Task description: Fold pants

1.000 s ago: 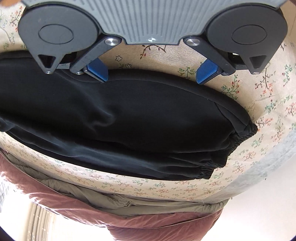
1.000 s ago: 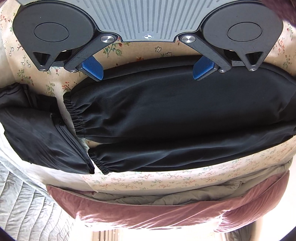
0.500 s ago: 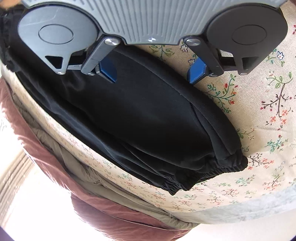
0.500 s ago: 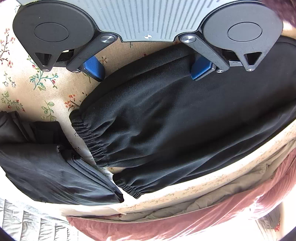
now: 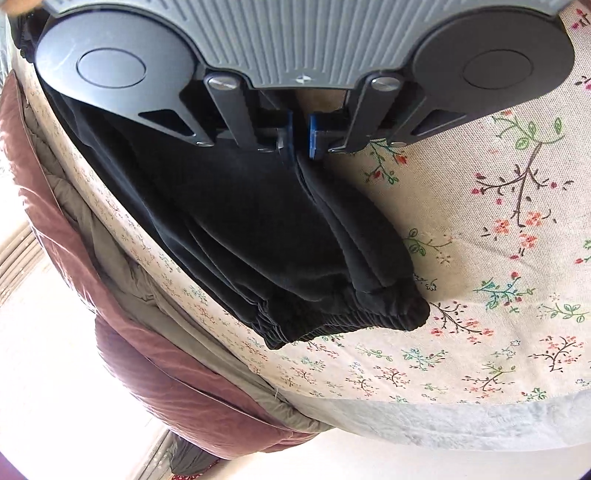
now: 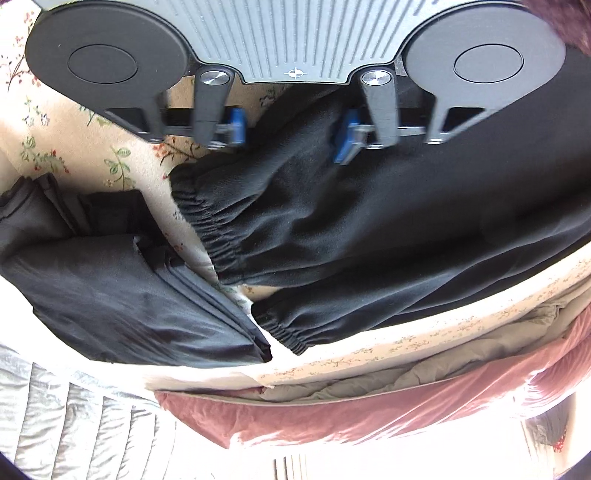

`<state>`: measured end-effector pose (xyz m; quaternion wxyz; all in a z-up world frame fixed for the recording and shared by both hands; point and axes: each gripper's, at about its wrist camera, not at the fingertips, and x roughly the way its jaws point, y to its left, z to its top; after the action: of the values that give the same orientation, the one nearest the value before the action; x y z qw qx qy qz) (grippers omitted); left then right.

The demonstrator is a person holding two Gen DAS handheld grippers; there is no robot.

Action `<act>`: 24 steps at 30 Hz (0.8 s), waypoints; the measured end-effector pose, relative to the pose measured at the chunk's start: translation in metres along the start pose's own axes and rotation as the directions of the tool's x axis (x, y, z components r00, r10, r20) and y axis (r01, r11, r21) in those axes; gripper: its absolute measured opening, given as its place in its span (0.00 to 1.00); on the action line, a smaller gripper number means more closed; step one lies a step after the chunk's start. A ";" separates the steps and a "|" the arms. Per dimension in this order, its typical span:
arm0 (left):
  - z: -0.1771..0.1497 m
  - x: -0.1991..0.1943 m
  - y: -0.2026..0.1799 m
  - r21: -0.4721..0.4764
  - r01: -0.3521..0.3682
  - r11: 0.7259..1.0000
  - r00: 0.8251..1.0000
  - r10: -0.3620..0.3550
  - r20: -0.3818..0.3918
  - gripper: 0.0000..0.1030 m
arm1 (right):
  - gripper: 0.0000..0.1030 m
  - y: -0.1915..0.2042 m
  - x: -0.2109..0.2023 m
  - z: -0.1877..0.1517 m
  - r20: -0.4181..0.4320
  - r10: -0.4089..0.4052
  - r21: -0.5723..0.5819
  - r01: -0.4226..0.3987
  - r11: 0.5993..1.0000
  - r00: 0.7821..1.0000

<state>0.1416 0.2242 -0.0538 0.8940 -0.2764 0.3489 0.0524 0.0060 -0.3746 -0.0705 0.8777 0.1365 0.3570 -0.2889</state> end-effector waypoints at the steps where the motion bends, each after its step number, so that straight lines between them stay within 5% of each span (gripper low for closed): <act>1: 0.001 -0.002 -0.001 0.012 -0.018 1.000 1.000 0.018 0.007 0.15 | 0.09 0.000 -0.001 0.001 0.011 -0.018 -0.021 0.018 1.000 1.000; 4: 0.001 -0.018 -0.008 0.079 -0.074 0.994 0.996 0.069 0.058 0.14 | 0.06 -0.001 -0.009 0.002 0.024 -0.038 -0.016 0.039 0.999 0.999; 15: -0.003 -0.064 0.009 0.109 -0.097 0.989 0.994 0.089 0.069 0.14 | 0.05 -0.019 -0.058 -0.015 0.012 -0.042 -0.026 0.043 0.999 0.999; 24: -0.020 -0.083 0.031 0.135 -0.084 0.987 0.995 0.090 -0.039 0.15 | 0.05 -0.039 -0.090 -0.040 0.008 -0.070 -0.073 0.070 0.995 0.998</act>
<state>0.0585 0.2480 -0.0260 0.8991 -0.2019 0.3835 0.0617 -0.0917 -0.3515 -0.0366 0.8723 0.0909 0.3697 -0.3067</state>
